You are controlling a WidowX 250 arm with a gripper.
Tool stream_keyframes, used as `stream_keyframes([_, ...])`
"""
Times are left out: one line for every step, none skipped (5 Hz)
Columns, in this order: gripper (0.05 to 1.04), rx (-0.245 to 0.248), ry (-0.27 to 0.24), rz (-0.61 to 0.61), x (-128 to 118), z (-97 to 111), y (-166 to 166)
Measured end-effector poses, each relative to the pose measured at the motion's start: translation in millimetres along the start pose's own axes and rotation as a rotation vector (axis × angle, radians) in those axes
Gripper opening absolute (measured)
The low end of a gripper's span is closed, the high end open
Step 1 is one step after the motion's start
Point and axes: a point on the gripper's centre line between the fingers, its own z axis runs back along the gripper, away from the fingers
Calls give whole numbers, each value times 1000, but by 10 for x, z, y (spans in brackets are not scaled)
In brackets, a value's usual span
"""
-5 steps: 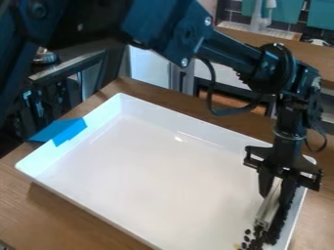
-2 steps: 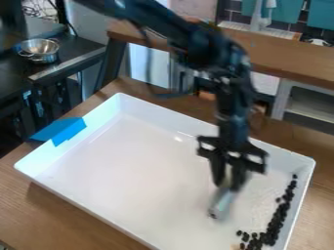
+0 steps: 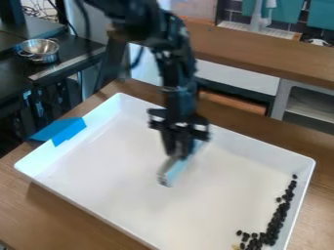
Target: Sweep into pile
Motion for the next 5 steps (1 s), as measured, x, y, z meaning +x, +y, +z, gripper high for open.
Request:
stream_keyframes([325,70,5,61,-17,74,421])
stream_keyframes([326,102,7,57,-17,-30,669])
stream_keyframes([325,164,-14,73,-17,-16,897])
stream_keyframes([325,231,-4,60,-125,-123,1076])
stream_keyframes([384,275,10,49,-175,-138,1164])
